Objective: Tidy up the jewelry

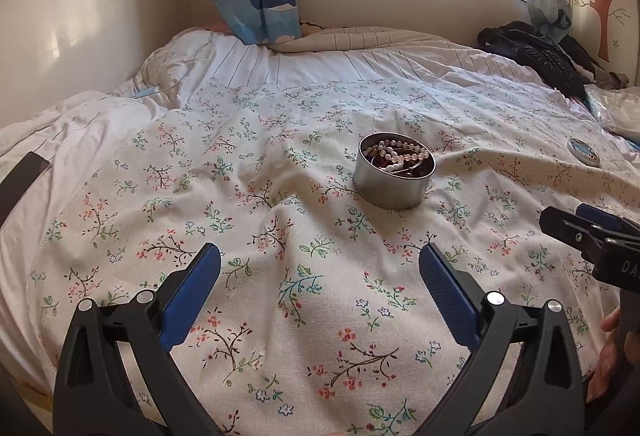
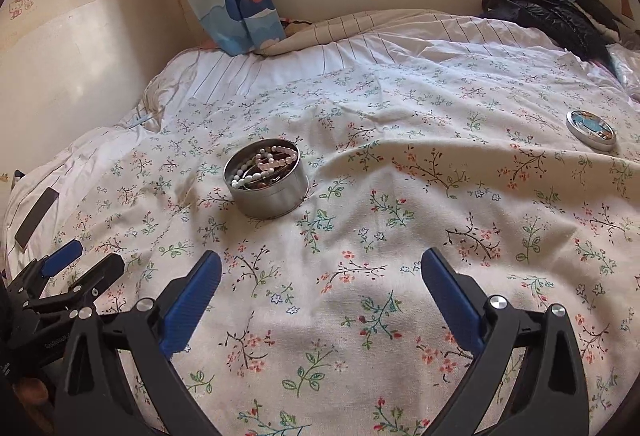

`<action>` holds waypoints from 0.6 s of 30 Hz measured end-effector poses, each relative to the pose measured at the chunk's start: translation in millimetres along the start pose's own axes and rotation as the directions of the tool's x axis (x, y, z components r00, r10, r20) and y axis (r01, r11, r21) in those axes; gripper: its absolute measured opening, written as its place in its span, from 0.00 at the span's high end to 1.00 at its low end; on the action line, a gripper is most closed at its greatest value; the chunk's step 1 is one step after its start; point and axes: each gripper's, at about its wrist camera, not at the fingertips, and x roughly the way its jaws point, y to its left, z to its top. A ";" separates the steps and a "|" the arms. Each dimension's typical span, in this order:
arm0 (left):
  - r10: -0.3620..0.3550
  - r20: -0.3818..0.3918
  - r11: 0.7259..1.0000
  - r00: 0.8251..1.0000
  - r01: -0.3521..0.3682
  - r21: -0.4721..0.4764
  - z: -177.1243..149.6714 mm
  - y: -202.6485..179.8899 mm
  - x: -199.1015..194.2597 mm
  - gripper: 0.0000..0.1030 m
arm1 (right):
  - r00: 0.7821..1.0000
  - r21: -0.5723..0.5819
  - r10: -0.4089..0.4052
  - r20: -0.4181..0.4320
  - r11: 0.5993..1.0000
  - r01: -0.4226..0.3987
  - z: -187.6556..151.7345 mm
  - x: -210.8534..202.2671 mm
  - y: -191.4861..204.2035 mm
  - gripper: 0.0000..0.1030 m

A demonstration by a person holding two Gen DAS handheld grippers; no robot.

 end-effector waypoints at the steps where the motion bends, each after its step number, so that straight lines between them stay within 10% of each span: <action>1: -0.003 0.002 1.000 1.000 0.003 0.004 -1.1 0.2 -3.1 0.07 | 1.000 0.003 0.002 0.003 1.000 -0.002 -1.4 -3.8 -0.4 0.07; 18: -0.040 -0.007 0.999 0.999 0.040 -0.010 -10.7 8.5 -16.5 0.07 | 0.998 0.007 -0.056 -0.015 0.998 0.056 -11.6 -19.2 -3.9 0.07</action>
